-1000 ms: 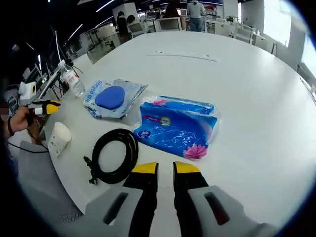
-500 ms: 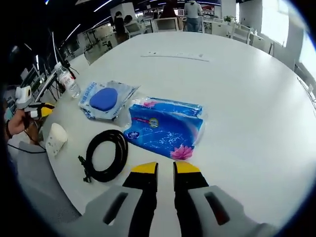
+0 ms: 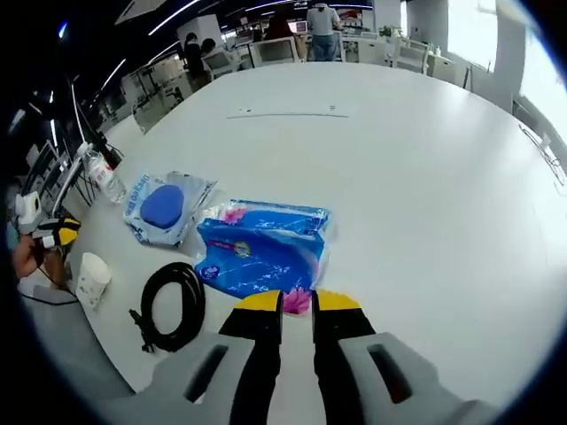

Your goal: Arrange the tabletop items into an orderly group along one side of the table until the central work area is clear of visible clutter.

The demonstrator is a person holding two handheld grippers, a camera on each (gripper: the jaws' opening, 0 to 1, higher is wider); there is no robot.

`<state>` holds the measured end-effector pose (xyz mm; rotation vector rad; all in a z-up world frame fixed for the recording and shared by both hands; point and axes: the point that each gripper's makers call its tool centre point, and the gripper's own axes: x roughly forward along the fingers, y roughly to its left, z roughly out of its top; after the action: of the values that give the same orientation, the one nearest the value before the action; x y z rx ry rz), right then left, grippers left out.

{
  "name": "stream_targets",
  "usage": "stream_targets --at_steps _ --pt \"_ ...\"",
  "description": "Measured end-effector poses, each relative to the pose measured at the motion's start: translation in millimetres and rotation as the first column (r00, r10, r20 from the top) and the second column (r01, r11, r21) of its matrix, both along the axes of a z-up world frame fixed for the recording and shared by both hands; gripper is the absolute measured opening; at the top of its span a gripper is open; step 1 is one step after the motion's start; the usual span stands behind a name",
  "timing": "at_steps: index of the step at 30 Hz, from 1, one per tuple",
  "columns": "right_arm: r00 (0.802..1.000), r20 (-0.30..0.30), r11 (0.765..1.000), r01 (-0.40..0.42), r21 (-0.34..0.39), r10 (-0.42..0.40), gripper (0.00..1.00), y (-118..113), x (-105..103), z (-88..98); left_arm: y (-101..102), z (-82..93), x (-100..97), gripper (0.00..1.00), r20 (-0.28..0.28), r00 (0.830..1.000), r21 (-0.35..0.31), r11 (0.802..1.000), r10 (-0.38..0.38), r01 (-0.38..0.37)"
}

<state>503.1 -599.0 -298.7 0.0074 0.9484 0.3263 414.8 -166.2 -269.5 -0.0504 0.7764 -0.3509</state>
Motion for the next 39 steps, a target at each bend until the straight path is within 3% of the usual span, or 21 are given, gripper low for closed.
stream_targets --at_steps 9,23,29,39 --pt "1.000 -0.007 1.000 0.011 -0.011 -0.012 0.10 -5.2 19.1 -2.5 1.0 4.2 -3.6 0.22 0.005 1.000 0.005 1.000 -0.001 0.001" --pt "0.997 -0.071 0.999 0.037 -0.017 -0.038 0.11 -8.0 33.2 -20.7 7.1 9.9 -17.4 0.23 -0.004 1.000 0.016 1.000 -0.011 0.011" --pt "0.996 -0.078 0.999 0.048 -0.023 -0.050 0.00 -0.4 26.1 -17.7 10.3 9.3 -19.9 0.22 -0.010 1.000 0.023 1.000 -0.002 0.002" --pt "0.988 -0.083 0.992 0.129 -0.004 -0.129 0.00 11.1 16.0 -4.8 11.2 12.0 -18.1 0.22 -0.013 1.000 0.025 1.000 0.011 -0.011"
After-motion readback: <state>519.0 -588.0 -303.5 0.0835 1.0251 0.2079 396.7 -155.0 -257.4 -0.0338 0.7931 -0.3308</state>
